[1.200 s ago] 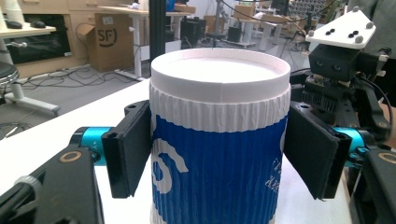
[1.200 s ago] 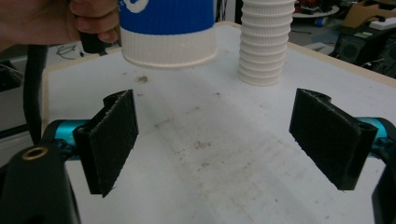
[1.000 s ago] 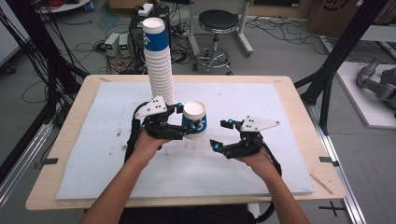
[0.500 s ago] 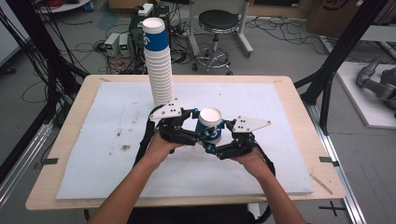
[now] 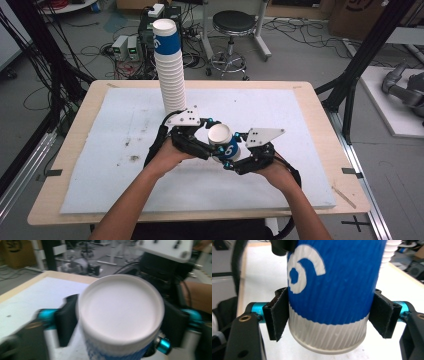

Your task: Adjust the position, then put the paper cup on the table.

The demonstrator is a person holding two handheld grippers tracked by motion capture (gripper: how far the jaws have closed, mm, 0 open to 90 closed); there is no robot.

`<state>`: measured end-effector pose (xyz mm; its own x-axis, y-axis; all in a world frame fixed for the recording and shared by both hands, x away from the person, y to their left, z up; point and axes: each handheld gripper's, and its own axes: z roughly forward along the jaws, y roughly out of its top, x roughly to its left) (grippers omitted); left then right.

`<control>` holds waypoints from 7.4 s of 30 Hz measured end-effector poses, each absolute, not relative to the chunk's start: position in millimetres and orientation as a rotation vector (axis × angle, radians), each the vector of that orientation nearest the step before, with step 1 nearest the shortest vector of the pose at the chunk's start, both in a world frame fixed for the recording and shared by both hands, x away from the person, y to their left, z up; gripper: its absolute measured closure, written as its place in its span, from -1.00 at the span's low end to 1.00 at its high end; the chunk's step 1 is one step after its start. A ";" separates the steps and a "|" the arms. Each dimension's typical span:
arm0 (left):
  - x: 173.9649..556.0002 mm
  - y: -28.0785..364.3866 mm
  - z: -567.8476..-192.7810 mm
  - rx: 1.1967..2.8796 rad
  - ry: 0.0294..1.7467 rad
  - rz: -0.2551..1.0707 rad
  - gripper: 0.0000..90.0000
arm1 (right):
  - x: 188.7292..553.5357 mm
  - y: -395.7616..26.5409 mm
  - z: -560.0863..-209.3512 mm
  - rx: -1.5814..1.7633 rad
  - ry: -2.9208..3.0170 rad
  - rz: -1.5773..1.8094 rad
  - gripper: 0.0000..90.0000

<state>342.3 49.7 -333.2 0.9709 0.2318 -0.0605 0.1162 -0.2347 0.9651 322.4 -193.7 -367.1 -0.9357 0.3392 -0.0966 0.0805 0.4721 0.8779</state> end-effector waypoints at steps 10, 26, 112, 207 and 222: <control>343.1 65.3 -335.9 1.627 0.301 0.025 -0.35 | 321.9 -202.0 -379.6 0.527 2.320 1.830 -0.69; 339.4 80.2 -343.5 1.707 0.234 -0.024 -0.35 | 315.8 -199.7 -371.3 0.337 2.406 1.653 -0.65; 327.4 77.5 -381.4 1.832 0.169 0.016 -0.35 | 316.5 -202.0 -358.1 0.510 2.352 1.953 -0.63; 332.5 206.0 -409.3 1.680 0.681 0.415 -0.52 | 372.4 -258.0 -396.6 0.979 2.121 1.423 -0.43; 331.9 212.2 -414.4 1.682 0.712 0.418 -0.52 | 379.4 -264.6 -424.4 1.077 2.131 1.372 -0.46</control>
